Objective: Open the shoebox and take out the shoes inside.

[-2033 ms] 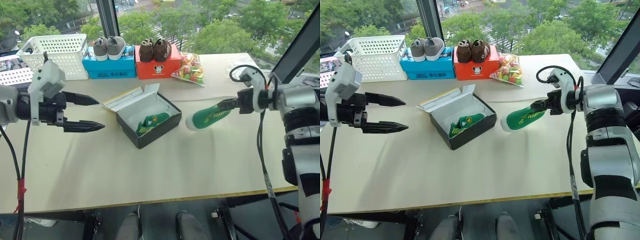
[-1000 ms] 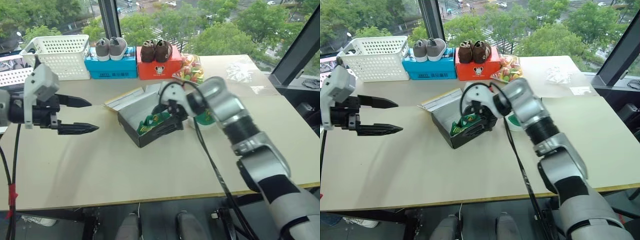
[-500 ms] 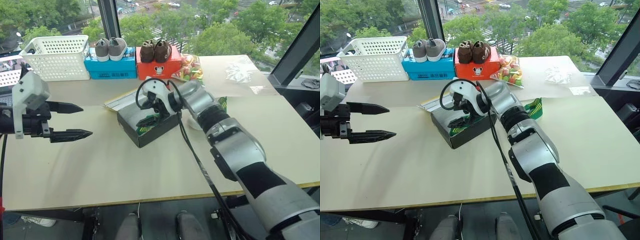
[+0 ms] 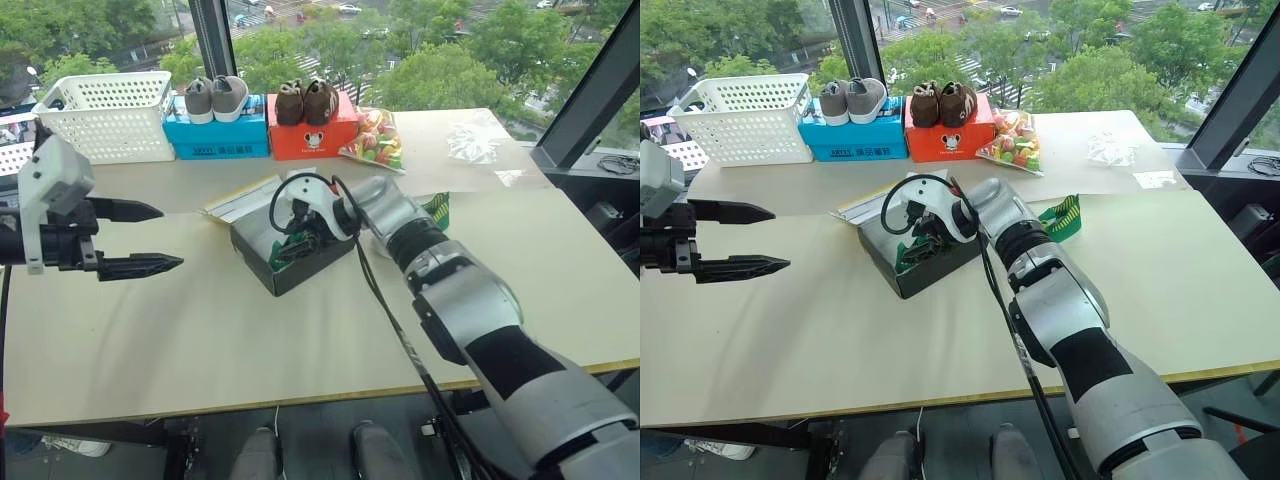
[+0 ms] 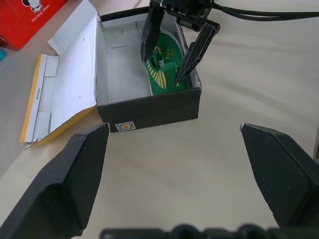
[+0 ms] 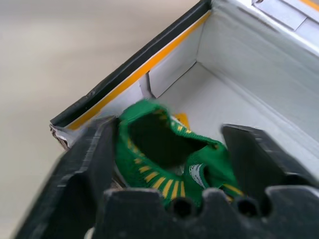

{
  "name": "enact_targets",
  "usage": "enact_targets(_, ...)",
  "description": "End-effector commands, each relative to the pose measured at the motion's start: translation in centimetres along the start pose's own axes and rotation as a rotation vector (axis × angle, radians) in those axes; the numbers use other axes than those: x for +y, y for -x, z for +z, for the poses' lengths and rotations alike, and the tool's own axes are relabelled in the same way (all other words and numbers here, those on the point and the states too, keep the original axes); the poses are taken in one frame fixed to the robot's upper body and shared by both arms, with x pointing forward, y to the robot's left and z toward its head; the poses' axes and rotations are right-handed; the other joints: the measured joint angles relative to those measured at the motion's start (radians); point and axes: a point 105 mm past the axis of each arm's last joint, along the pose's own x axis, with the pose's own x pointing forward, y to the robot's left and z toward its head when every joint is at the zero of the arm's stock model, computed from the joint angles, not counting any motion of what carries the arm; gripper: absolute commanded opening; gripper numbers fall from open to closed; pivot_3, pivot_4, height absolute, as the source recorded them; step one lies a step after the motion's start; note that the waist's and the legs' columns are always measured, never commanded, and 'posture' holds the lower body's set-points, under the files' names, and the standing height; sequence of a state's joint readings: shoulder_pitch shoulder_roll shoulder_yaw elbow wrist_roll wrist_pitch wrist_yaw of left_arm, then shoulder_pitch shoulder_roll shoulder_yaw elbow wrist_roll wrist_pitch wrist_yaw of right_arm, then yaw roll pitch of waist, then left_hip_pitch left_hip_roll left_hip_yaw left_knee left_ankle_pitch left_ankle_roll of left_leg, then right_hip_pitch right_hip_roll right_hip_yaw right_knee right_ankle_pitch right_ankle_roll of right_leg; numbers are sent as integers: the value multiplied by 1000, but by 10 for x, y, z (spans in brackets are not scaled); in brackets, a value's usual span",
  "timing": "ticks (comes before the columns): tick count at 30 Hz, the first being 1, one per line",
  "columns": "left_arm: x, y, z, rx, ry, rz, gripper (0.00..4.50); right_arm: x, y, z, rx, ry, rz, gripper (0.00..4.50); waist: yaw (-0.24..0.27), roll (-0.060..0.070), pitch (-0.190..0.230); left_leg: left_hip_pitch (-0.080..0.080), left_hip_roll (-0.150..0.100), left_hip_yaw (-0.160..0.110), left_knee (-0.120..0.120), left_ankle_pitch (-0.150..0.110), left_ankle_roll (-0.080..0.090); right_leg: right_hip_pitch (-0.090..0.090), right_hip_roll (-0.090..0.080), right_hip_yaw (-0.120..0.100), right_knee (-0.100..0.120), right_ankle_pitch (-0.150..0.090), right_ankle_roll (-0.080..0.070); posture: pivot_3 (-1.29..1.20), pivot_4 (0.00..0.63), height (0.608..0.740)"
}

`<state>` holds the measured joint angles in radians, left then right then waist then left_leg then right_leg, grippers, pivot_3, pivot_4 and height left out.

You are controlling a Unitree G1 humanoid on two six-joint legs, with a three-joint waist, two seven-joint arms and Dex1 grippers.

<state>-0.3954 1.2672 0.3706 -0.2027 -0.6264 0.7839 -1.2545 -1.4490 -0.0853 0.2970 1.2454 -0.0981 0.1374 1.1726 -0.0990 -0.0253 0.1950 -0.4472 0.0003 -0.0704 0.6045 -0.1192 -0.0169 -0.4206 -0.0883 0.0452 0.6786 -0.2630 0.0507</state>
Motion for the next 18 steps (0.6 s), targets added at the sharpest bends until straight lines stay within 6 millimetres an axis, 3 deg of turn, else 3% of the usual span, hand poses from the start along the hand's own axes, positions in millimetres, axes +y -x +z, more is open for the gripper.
enact_targets(1,2,7,11,-3,-52,30,4500,0,1,15,-40,42,6,2069,0,0,0,0,0,0,0,0,0,0,0,0,0,0,0,0,150,740)
enact_targets(7,1,7,8,11,-53,32,4500,0,1,15,-51,22,8,35,0,0,0,0,0,0,0,0,0,0,0,0,0,0,0,0,150,740)
enact_targets(13,2,8,8,16,-56,37,4500,-11,3,13,-57,-4,-93,35,1,0,0,0,0,0,0,0,0,0,0,0,0,0,0,0,150,740)
enact_targets(16,2,7,8,16,-56,39,4500,-31,8,11,-93,-127,-271,35,1,0,0,0,0,0,0,0,0,0,0,0,0,0,0,0,150,740)
enact_targets(18,2,7,7,17,-56,40,4500,-46,15,4,-62,-109,-415,35,2,0,0,0,0,0,0,0,0,0,0,0,0,0,0,0,150,740)
